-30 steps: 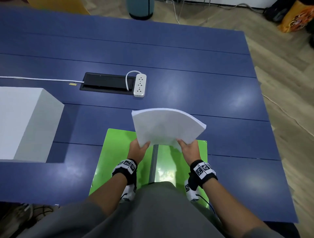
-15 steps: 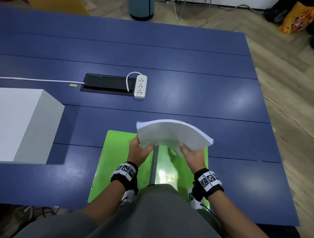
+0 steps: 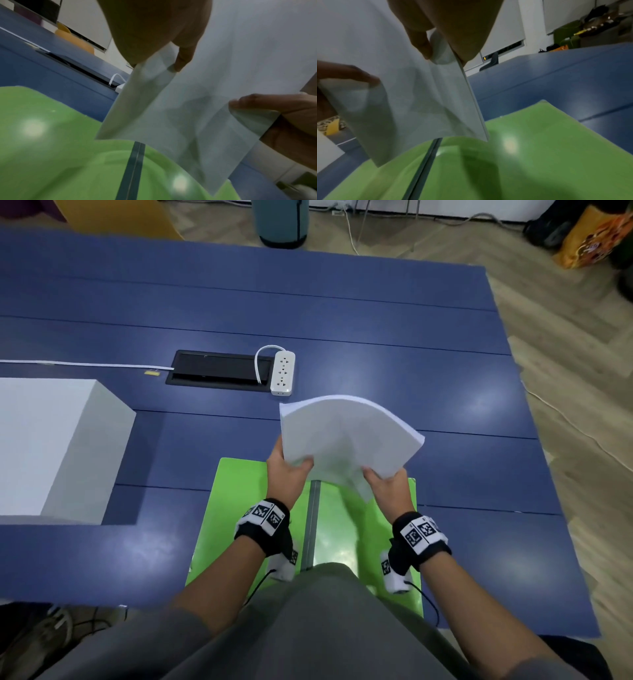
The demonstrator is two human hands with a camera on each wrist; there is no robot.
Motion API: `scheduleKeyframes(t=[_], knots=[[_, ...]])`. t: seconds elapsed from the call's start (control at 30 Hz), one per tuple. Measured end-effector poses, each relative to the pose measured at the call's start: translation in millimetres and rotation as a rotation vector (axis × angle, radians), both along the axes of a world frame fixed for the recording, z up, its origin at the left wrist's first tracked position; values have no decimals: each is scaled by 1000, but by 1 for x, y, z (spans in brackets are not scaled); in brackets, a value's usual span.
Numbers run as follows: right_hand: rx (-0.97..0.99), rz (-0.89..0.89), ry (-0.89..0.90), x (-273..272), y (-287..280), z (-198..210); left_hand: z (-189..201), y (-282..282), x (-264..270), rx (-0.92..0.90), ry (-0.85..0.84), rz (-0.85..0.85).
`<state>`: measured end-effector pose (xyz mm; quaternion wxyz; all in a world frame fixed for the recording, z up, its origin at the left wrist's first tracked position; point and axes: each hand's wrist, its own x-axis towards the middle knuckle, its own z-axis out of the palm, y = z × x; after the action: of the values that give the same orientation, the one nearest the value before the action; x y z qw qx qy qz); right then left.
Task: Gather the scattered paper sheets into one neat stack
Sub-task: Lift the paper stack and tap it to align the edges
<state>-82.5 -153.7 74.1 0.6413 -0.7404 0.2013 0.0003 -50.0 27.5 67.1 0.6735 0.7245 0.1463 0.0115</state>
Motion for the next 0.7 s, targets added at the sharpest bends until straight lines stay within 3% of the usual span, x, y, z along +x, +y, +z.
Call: scheduleKeyframes(t=[0.17, 0.47, 0.57, 0.7], knots=[[-11, 29, -135, 2, -5, 29, 23, 1, -1, 1, -57, -20], [42, -92, -247, 0, -7, 48, 44, -1, -11, 0, -152, -36], [-9, -24, -202, -10, -6, 38, 33, 4, -18, 39, -135, -61], [44, -65, -58, -23, 1, 17, 5, -1, -27, 66, -35, -32]])
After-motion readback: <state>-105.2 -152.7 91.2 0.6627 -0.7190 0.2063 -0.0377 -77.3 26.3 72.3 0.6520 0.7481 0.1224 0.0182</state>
